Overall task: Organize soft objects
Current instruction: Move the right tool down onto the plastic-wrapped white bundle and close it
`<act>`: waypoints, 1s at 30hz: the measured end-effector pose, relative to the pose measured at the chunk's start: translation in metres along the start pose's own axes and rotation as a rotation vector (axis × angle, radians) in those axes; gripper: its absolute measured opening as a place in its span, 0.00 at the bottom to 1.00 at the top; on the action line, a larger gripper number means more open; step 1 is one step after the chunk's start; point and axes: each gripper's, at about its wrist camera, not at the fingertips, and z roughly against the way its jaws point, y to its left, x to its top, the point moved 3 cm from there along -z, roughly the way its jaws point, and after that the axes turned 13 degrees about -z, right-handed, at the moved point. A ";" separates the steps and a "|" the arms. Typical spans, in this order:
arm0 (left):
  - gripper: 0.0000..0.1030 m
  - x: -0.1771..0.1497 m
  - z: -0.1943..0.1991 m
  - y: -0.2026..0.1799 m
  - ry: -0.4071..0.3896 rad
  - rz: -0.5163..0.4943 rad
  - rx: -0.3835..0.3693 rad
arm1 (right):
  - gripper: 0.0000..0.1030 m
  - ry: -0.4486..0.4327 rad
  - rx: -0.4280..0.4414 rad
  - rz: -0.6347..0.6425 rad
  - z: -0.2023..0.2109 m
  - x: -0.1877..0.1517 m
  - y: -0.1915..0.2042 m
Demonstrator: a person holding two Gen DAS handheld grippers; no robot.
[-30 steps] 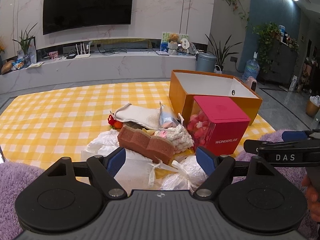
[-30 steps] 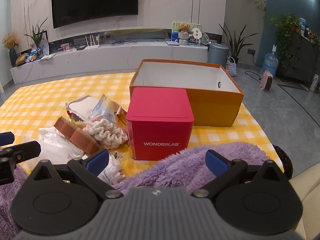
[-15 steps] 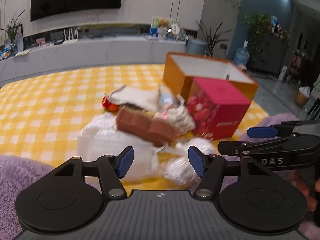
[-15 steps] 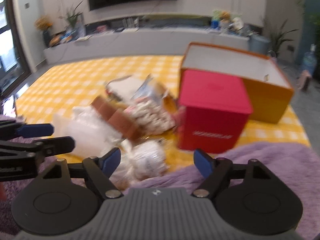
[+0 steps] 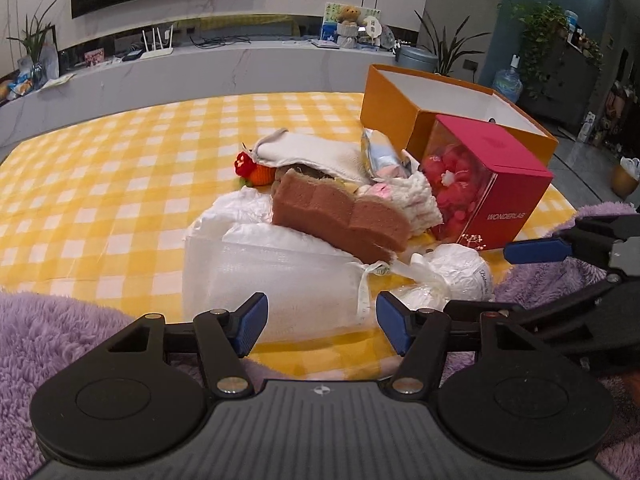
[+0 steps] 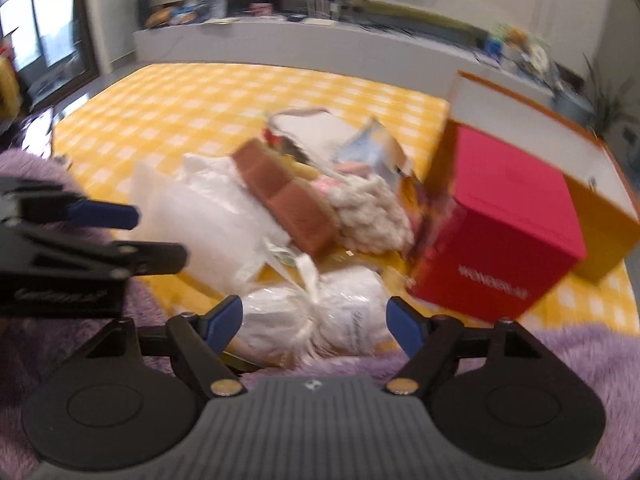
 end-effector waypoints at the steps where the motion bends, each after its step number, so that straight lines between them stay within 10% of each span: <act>1: 0.72 0.000 -0.001 0.001 0.001 0.003 -0.009 | 0.74 -0.004 0.009 0.029 0.001 0.000 0.005; 15: 0.73 -0.004 -0.007 0.002 0.022 -0.014 -0.058 | 0.67 0.206 0.039 0.167 -0.047 -0.012 0.021; 21: 0.74 -0.001 -0.009 0.000 0.028 -0.042 -0.071 | 0.67 0.115 -0.045 0.188 -0.035 -0.006 0.014; 30: 0.82 0.019 -0.020 -0.034 0.101 -0.605 -0.045 | 0.81 0.048 -0.061 0.138 -0.028 -0.003 0.004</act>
